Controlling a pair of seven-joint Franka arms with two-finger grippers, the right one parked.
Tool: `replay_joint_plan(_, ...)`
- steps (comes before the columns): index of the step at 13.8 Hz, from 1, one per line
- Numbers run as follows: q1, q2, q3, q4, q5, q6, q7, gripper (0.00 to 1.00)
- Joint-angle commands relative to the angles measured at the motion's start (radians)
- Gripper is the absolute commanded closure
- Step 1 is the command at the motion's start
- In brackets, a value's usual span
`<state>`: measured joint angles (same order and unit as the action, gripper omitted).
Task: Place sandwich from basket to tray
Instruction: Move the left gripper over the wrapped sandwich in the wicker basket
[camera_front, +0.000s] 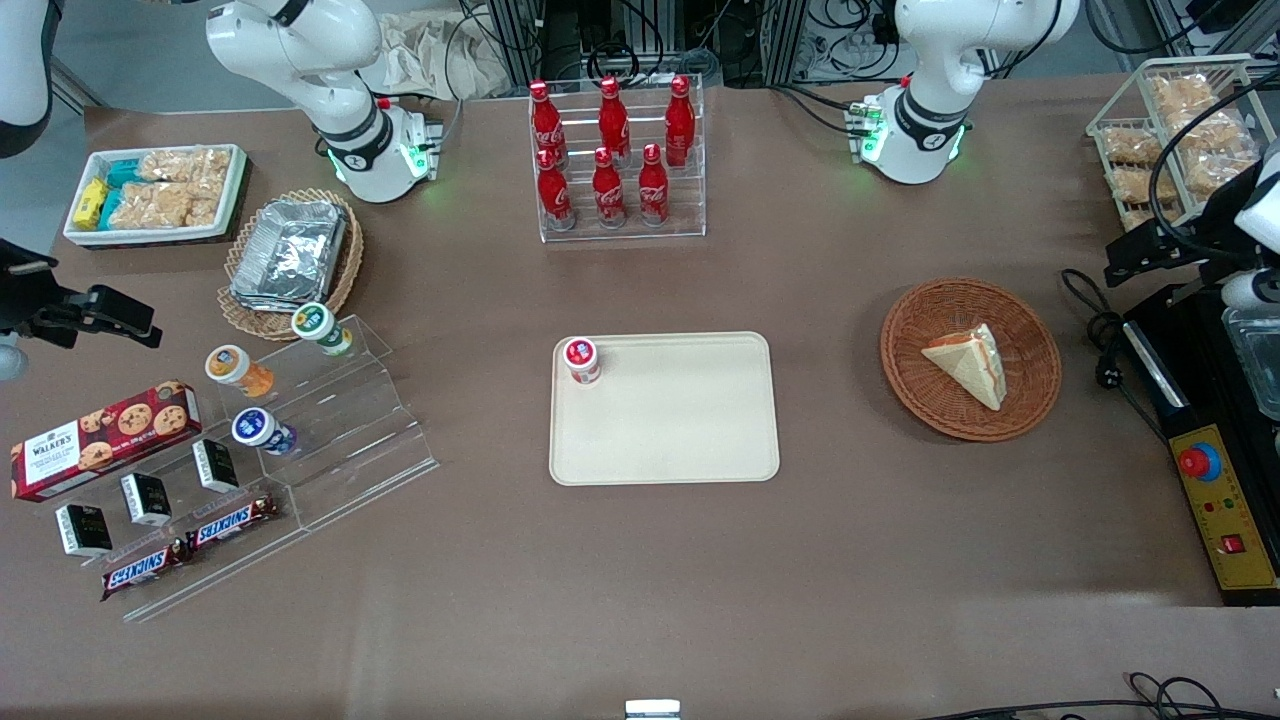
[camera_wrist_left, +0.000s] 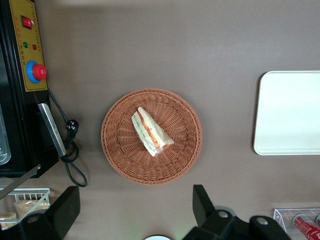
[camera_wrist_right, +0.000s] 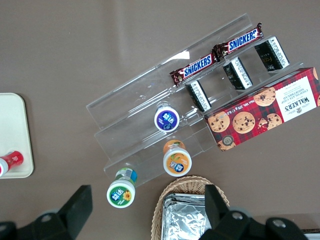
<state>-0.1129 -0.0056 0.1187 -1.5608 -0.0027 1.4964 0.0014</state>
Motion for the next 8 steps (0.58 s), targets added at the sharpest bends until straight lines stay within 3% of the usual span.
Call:
replay_joint_plan(1, 0.001, 0.018, -0.001, 0.031, 0.006, -0.008, -0.014, 0.0)
replay_joint_plan(4, -0.01, 0.05, -0.01, 0.045, 0.071, -0.008, -0.067, 0.0)
replay_joint_plan(5, -0.013, 0.058, -0.028, 0.039, 0.104, -0.008, -0.186, 0.0)
replay_joint_plan(8, -0.007, 0.053, -0.037, -0.013, 0.055, 0.04, -0.487, 0.0)
